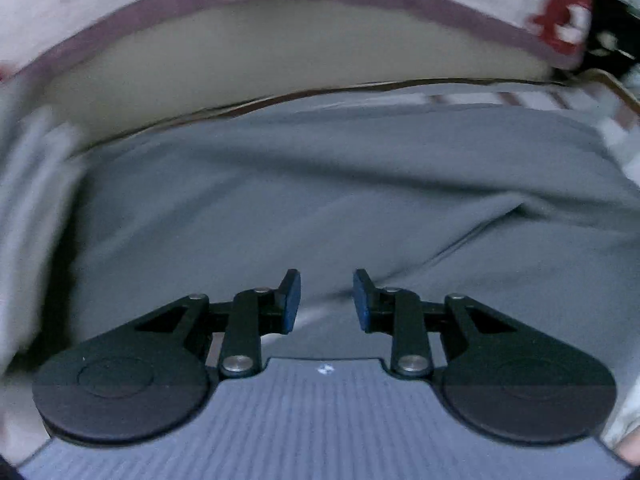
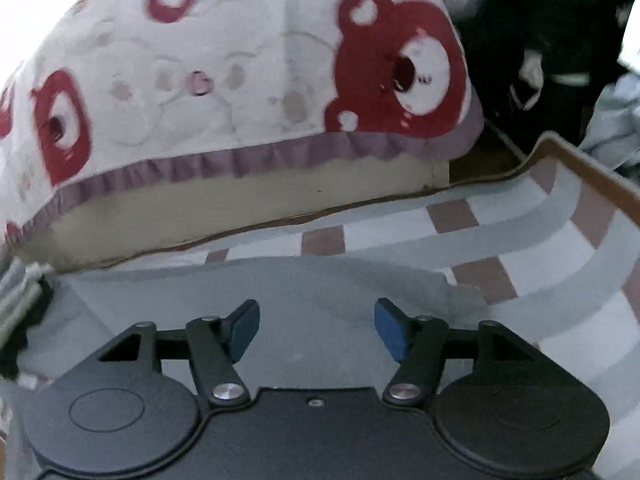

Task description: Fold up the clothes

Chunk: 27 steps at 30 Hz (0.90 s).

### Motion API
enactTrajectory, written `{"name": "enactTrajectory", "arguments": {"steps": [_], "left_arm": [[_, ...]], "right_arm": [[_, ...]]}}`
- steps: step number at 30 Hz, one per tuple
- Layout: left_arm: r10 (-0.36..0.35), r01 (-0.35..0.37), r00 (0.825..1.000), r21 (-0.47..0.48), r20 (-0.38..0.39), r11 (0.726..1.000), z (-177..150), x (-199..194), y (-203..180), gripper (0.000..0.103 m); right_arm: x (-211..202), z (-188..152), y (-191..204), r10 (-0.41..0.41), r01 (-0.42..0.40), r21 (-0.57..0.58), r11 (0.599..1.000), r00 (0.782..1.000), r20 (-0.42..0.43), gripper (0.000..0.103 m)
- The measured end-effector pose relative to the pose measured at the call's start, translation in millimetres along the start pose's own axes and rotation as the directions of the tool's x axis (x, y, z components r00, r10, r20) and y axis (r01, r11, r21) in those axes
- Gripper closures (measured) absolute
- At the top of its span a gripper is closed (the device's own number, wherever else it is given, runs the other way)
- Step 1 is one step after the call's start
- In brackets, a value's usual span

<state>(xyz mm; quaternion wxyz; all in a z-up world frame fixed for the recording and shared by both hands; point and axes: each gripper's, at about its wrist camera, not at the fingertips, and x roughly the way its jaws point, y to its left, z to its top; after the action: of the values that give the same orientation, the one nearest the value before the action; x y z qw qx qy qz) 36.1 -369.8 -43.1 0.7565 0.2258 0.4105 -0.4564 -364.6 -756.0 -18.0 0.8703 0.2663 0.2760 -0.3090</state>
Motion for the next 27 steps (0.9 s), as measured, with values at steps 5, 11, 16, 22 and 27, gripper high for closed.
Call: {"name": "enactTrajectory", "arguments": {"steps": [5,11,16,22,27], "left_arm": [[-0.038,0.035,0.999,0.127,0.022,0.991,53.9,89.9,-51.3,0.075],[-0.076,0.075,0.997,0.113,0.008,0.991,69.2,127.9,-56.1,0.075],[-0.089,0.089,0.996,0.103,0.002,0.991,78.3,156.8,-57.8,0.075],[-0.008,0.008,1.000,0.013,0.000,1.000,42.7,168.1,-28.0,0.074],[-0.030,0.031,0.999,-0.048,0.023,0.998,47.7,171.1,-15.7,0.074]], "right_arm": [[61.2,18.0,-39.0,-0.130,0.134,0.018,0.991,0.981,-0.141,0.034],[116.4,13.2,-36.0,-0.231,0.171,-0.284,0.943,0.953,-0.194,0.034],[159.4,15.0,-30.9,-0.249,0.149,-0.406,0.902,0.946,-0.208,0.033],[188.6,4.0,-36.5,-0.248,0.174,-0.320,0.931,0.947,-0.206,0.100],[161.5,17.6,-9.2,-0.380,0.385,-0.369,0.846,0.921,0.088,0.103]]}}
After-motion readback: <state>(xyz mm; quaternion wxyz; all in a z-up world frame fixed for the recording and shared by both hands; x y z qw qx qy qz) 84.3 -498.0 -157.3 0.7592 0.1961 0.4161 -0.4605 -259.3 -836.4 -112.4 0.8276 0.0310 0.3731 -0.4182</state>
